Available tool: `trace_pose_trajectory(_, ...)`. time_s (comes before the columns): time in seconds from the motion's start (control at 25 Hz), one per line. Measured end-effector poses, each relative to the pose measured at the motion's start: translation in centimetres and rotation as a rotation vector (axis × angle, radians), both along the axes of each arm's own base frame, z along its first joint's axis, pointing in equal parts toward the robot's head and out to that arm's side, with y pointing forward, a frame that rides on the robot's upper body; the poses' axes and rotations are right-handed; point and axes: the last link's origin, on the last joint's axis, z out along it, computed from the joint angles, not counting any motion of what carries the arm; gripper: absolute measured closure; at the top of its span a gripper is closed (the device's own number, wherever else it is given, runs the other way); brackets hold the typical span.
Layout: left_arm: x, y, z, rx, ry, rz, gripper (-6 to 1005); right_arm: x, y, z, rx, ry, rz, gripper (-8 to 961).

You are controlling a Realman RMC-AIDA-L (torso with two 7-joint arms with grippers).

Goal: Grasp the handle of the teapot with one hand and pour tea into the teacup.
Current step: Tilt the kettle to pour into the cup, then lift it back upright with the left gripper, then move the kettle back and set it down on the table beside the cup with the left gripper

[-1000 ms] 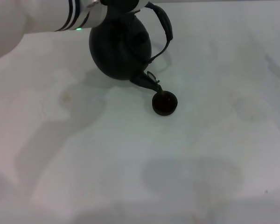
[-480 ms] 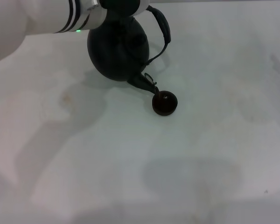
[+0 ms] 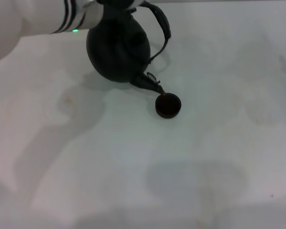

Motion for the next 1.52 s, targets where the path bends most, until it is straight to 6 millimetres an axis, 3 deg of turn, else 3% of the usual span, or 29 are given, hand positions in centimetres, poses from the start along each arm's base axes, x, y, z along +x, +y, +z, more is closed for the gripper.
trace_pose_trajectory(0.64,-2.8,-0.9,3.5,0.061,-0.343,0.248,896,0.3,0.4,-0.3,-0.007,-0.016,-0.028,108)
trace_pose_trajectory(1.12,-9.6,-2.0,6.4,0.223,-0.605,0.440,896,0.0,1.3,-0.9,-0.023,-0.021,-0.042,109)
trace_pose_trajectory(1.52,-13.7,-4.0,6.5,0.246,-0.878,0.485,897,0.2,1.4,-1.1,-0.040,-0.033,-0.057,108)
